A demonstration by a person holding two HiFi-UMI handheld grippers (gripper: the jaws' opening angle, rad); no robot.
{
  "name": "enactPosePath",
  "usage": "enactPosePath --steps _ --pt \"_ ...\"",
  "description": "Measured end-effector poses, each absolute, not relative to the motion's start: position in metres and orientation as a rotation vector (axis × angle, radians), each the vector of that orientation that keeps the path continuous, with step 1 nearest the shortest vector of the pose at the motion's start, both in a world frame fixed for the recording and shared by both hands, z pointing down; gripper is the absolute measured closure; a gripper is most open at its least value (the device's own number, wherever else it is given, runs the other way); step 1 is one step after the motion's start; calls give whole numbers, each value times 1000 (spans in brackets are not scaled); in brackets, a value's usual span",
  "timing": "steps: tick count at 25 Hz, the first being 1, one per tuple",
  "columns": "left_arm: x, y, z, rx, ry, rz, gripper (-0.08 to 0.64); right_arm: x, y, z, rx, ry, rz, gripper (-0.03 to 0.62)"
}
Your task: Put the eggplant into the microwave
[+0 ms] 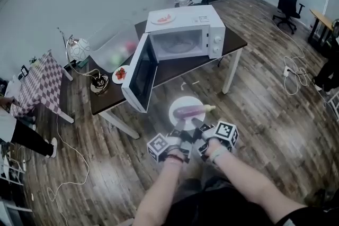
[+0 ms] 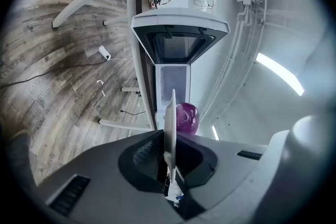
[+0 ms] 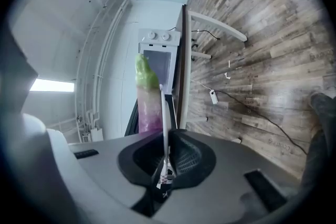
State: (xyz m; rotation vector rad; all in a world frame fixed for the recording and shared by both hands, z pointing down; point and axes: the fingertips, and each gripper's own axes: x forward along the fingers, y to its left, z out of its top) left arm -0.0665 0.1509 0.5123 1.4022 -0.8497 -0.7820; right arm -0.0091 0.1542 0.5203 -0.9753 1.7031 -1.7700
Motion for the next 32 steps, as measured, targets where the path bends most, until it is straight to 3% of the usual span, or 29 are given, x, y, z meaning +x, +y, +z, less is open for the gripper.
enactPosePath --steps 32 --pt "-66 -8 530 1375 -870 -776 534 -9 -5 539 -923 1670 -1828 571"
